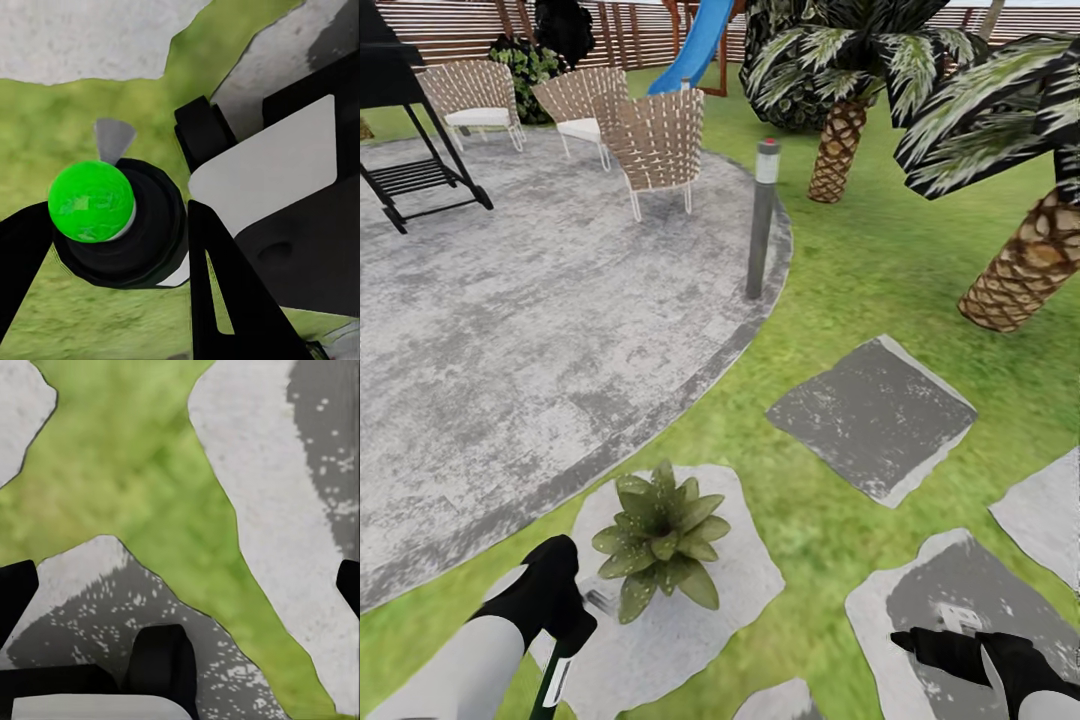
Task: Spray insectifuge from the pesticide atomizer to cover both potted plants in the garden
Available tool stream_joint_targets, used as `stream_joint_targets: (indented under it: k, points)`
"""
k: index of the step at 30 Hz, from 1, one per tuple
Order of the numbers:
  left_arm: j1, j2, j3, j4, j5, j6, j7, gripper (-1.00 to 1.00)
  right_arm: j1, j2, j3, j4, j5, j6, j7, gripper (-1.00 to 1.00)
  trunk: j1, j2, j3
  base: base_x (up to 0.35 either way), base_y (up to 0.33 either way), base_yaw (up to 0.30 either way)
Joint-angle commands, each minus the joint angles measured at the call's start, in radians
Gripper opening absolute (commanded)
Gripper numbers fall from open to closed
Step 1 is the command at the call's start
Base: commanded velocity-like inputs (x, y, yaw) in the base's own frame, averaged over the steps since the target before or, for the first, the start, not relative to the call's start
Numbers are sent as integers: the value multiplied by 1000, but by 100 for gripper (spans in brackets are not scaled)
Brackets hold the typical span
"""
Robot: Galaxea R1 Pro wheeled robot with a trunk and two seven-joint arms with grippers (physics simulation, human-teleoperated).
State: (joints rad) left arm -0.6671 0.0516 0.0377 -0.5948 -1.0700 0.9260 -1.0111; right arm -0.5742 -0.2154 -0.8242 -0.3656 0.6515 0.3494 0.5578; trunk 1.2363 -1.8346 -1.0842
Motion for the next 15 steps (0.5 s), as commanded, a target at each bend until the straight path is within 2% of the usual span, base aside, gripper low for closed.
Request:
stream_joint_targets:
  k: [1, 5, 15]
  points:
    - [0, -1, 4, -2, -9, 5, -11, -100, -1, 0, -8, -1, 8, 3, 7, 100, 0, 0, -1, 82, -325, 7]
    - [0, -4, 2, -4, -8, 5, -11, -100, -1, 0, -9, -1, 8, 3, 8, 100, 0, 0, -1, 85, -331, 56]
    - [0, -4, 5, -5, -10, 7, -12, -100, -1, 2, -7, -2, 10, 3, 7, 100, 0, 0, -1, 61, -333, 233]
